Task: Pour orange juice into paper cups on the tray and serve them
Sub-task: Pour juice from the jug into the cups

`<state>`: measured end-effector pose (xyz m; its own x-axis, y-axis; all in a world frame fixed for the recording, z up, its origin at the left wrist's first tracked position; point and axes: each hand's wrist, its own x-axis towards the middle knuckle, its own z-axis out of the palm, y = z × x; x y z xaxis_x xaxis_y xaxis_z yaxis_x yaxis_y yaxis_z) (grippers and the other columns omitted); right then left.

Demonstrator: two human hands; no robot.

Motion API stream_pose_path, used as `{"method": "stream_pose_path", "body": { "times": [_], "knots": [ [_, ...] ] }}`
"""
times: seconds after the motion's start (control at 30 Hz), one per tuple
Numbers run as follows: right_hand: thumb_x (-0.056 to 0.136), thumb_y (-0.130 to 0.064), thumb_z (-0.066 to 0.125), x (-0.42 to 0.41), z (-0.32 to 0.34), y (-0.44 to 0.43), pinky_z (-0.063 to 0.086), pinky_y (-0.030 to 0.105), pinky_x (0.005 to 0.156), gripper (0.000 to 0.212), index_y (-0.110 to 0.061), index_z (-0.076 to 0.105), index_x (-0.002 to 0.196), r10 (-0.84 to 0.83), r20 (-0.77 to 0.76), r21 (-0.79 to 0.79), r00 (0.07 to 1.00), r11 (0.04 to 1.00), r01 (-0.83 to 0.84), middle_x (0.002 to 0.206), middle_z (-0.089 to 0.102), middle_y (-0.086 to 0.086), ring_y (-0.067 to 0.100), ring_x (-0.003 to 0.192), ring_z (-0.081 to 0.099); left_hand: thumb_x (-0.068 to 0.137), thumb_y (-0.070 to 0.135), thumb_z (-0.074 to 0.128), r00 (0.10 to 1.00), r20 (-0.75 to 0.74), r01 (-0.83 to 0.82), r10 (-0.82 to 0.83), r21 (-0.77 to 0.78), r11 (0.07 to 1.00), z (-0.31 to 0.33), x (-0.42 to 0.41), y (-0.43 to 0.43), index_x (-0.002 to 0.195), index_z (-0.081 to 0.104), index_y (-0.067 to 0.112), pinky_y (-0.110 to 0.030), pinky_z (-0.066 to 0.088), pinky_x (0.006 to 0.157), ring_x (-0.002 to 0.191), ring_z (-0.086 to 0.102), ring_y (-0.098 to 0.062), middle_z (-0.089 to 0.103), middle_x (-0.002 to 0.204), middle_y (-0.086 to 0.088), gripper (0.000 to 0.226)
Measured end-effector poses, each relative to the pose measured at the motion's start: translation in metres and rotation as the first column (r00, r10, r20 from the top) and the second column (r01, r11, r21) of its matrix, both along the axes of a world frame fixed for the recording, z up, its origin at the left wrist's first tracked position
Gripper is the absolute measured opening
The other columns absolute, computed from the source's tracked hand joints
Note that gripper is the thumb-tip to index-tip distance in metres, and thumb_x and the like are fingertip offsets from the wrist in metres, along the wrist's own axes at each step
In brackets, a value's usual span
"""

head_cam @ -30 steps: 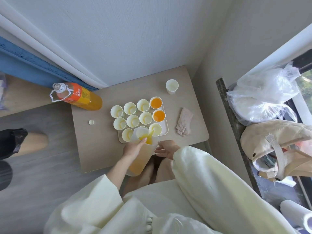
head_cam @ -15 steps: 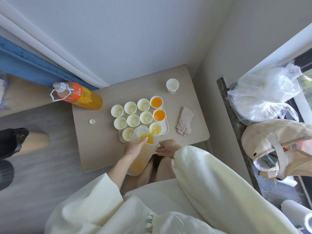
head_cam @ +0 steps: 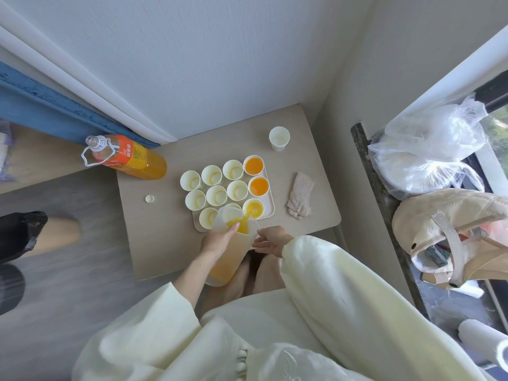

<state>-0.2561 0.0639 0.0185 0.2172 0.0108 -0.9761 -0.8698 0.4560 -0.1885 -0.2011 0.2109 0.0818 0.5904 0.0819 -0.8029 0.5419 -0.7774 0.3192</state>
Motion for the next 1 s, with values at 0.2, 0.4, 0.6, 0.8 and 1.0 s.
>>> {"method": "stream_pose_path", "body": {
  "times": [0.2, 0.4, 0.6, 0.8, 1.0],
  "knots": [
    [0.096, -0.006, 0.054, -0.0013, 0.0031, 0.0011, 0.054, 0.035, 0.057, 0.016, 0.005, 0.055, 0.108, -0.005, -0.003, 0.003, 1.000, 1.000, 0.005, 0.091, 0.059, 0.017, 0.024, 0.074, 0.065, 0.086, 0.061, 0.057, 1.000, 0.007, 0.020, -0.020, -0.008, 1.000, -0.0022, -0.0024, 0.0031, 0.120, 0.059, -0.007, -0.030, 0.038, 0.062, 0.068, 0.054, -0.026, 0.053, 0.062, -0.004, 0.076],
    [0.096, -0.005, 0.054, -0.0019, 0.0045, 0.0020, 0.055, 0.038, 0.064, 0.016, 0.005, 0.055, 0.108, 0.000, -0.007, -0.001, 1.000, 1.000, 0.000, 0.089, 0.059, 0.016, 0.027, 0.080, 0.065, 0.084, 0.063, 0.057, 1.000, -0.006, 0.018, -0.017, 0.001, 1.000, -0.0022, -0.0029, 0.0036, 0.112, 0.063, -0.003, -0.031, 0.041, 0.065, 0.075, 0.060, -0.030, 0.054, 0.065, -0.005, 0.072],
    [0.096, -0.004, 0.053, -0.0022, 0.0070, 0.0030, 0.054, 0.036, 0.061, 0.023, 0.008, 0.055, 0.115, -0.004, -0.002, 0.004, 1.000, 1.000, 0.004, 0.088, 0.058, 0.016, 0.024, 0.074, 0.064, 0.084, 0.063, 0.058, 1.000, -0.005, 0.006, -0.006, 0.018, 1.000, -0.0024, -0.0024, 0.0052, 0.115, 0.061, -0.006, -0.029, 0.040, 0.070, 0.089, 0.063, -0.034, 0.060, 0.072, -0.008, 0.076],
    [0.095, -0.005, 0.054, -0.0047, 0.0082, 0.0008, 0.055, 0.038, 0.070, 0.025, 0.009, 0.055, 0.117, -0.014, 0.001, 0.016, 1.000, 1.000, 0.014, 0.092, 0.059, 0.017, 0.026, 0.080, 0.065, 0.084, 0.061, 0.059, 1.000, -0.018, 0.012, -0.011, 0.021, 1.000, -0.0020, -0.0010, 0.0032, 0.085, 0.064, 0.006, -0.031, 0.043, 0.073, 0.080, 0.056, -0.027, 0.055, 0.069, -0.004, 0.056],
    [0.096, -0.004, 0.054, -0.0057, 0.0081, -0.0024, 0.055, 0.039, 0.078, 0.024, 0.008, 0.054, 0.117, -0.011, 0.003, 0.012, 1.000, 1.000, 0.011, 0.090, 0.059, 0.015, 0.029, 0.092, 0.064, 0.085, 0.061, 0.059, 1.000, -0.002, 0.023, -0.023, 0.013, 1.000, 0.0002, -0.0004, 0.0023, 0.111, 0.063, -0.005, -0.029, 0.040, 0.072, 0.096, 0.064, -0.034, 0.067, 0.091, -0.019, 0.071]
  ]
}}
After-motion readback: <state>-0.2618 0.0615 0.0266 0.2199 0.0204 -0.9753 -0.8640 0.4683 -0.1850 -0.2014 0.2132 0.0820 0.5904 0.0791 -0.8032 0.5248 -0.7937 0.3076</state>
